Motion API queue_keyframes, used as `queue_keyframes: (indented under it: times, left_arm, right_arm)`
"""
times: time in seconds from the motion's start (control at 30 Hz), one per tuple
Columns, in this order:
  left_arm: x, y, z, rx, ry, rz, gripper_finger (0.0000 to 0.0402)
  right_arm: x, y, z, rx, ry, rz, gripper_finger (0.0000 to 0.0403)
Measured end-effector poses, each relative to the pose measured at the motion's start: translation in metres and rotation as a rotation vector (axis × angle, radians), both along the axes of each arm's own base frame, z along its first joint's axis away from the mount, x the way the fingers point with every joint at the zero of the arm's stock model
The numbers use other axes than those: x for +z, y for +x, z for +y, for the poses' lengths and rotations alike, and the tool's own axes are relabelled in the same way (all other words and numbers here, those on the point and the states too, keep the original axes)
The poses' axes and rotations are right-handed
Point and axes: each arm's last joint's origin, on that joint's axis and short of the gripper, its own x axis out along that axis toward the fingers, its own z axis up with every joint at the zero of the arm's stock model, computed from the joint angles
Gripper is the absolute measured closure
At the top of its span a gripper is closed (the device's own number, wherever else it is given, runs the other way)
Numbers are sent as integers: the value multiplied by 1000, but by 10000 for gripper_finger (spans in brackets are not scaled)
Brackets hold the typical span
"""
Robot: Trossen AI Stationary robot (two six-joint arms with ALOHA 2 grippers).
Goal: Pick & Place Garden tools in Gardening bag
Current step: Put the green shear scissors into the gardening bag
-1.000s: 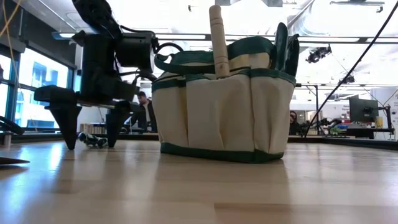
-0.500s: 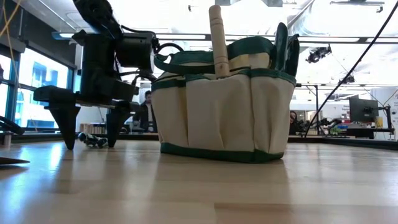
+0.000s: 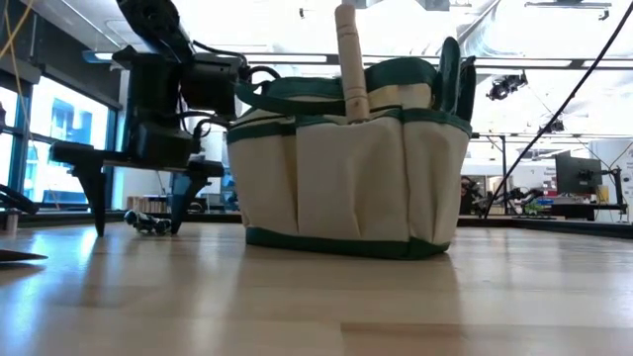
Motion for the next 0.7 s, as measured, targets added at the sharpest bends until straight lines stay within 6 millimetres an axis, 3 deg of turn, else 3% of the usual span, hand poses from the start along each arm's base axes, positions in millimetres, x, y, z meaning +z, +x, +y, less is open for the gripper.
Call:
queue_keyframes:
  times: [0.37,0.7]
  left_arm:
    - [-5,2,1,14,8,7,16]
    - [-15,3,14,-8,-40,47,17]
  right_arm:
    - [1,1,0,-1,10,-11,270]
    - [3,2,1,-1,23,-31,270]
